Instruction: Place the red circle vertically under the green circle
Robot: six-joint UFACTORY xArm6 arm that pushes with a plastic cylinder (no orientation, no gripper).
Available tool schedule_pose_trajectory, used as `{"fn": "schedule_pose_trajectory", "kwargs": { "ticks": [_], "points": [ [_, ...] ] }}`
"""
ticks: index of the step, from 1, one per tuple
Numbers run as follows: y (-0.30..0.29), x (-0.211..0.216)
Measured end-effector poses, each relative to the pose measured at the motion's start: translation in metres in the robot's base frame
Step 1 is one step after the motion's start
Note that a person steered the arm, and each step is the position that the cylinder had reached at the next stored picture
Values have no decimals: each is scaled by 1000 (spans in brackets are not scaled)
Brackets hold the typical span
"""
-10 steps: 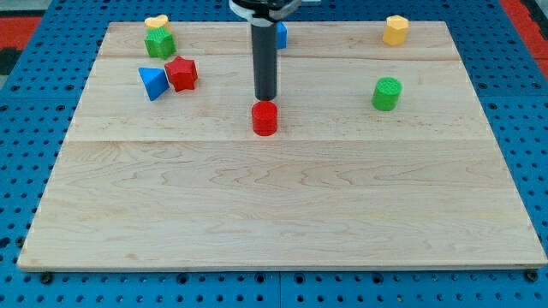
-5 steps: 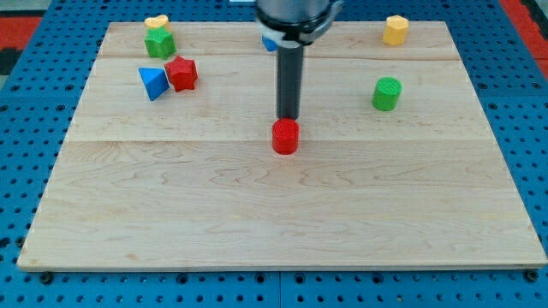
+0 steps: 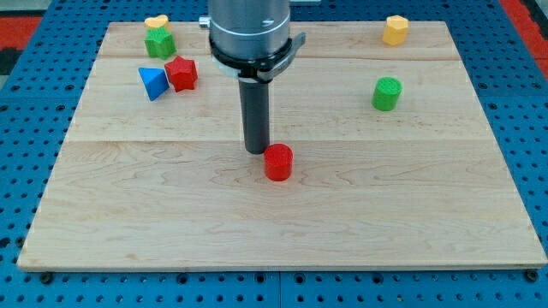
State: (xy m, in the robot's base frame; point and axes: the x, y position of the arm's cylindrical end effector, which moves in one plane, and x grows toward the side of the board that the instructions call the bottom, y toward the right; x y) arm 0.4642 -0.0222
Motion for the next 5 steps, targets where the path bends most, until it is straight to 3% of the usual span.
{"fn": "schedule_pose_trajectory", "kwargs": {
  "ticks": [2, 5],
  "points": [
    [78, 52],
    [79, 121]
  ]
}}
